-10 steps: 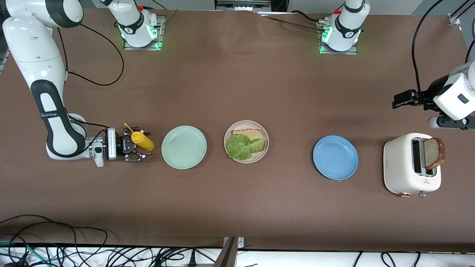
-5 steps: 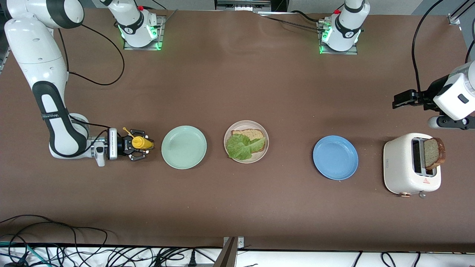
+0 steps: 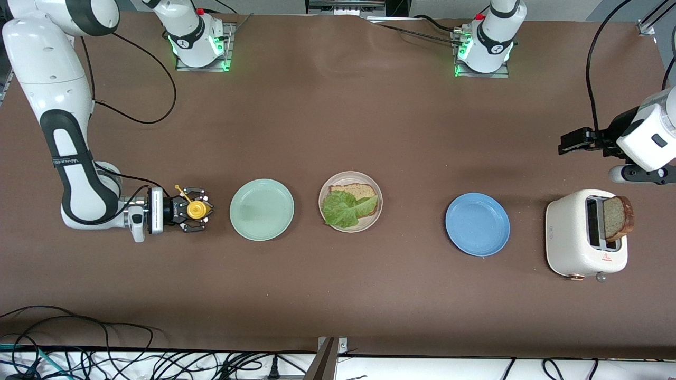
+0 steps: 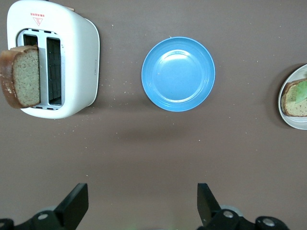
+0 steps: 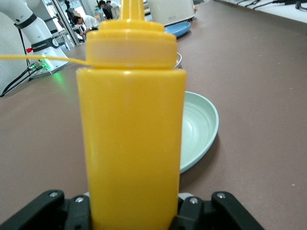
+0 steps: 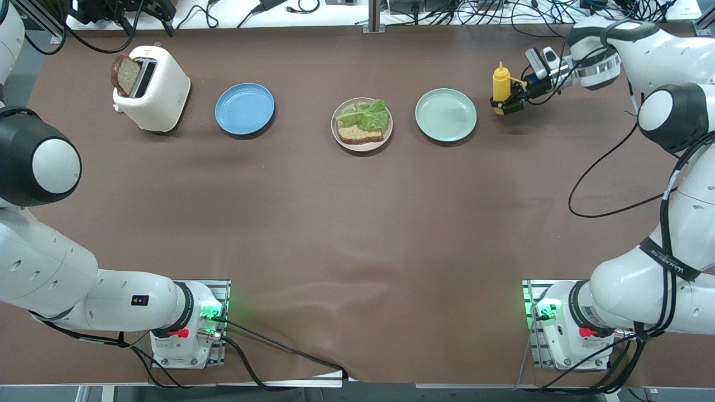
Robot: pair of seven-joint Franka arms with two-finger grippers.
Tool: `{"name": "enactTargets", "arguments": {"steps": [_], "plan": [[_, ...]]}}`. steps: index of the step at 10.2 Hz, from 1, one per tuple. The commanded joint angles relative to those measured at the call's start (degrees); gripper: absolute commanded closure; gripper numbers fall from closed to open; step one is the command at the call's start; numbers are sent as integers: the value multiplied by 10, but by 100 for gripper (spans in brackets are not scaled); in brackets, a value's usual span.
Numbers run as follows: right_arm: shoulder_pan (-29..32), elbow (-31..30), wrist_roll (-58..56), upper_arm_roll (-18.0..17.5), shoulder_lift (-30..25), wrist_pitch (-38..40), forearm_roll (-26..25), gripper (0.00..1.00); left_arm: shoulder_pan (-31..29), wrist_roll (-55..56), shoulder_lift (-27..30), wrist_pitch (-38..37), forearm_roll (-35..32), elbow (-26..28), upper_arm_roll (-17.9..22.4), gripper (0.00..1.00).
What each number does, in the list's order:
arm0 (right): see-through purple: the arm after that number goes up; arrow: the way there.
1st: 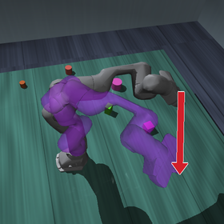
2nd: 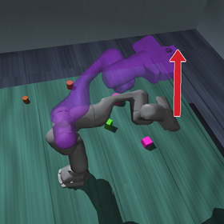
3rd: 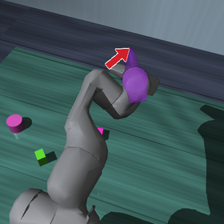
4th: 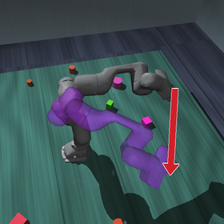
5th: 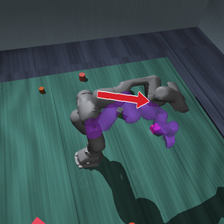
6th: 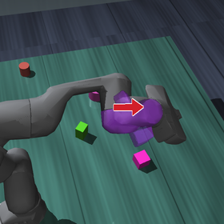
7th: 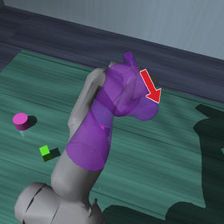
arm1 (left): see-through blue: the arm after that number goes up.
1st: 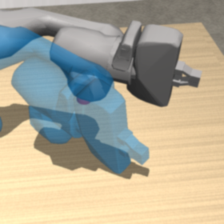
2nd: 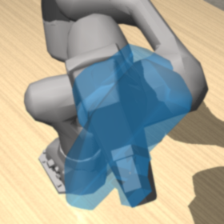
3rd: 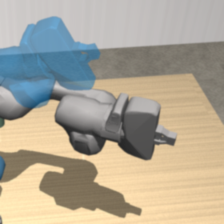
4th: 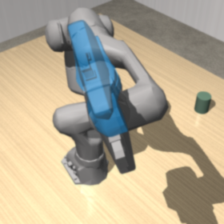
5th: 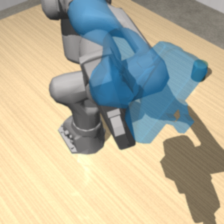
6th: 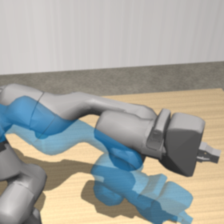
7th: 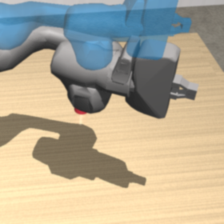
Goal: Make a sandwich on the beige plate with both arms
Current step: 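Close the right gripper around the yellow mustard bottle and lift it, then carry the mustard bottle over the lettuce on the beige plate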
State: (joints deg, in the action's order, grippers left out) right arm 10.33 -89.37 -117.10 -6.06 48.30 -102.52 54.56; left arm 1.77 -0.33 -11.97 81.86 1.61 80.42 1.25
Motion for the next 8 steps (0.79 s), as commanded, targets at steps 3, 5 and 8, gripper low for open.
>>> {"name": "enactTargets", "arguments": {"steps": [3, 5, 8], "plan": [[-56, 73, 232, -1, -38, -23, -134, 100, -1, 3, -9, -5, -17, -16, -3, 0], [-98, 145, 377, -1, -39, -22, -235, 100, -1, 4, -9, -5, -17, -17, -3, 0], [-173, 191, 537, -1, -38, -23, -322, 100, -1, 4, -9, -5, -18, -17, -3, 0]]}}
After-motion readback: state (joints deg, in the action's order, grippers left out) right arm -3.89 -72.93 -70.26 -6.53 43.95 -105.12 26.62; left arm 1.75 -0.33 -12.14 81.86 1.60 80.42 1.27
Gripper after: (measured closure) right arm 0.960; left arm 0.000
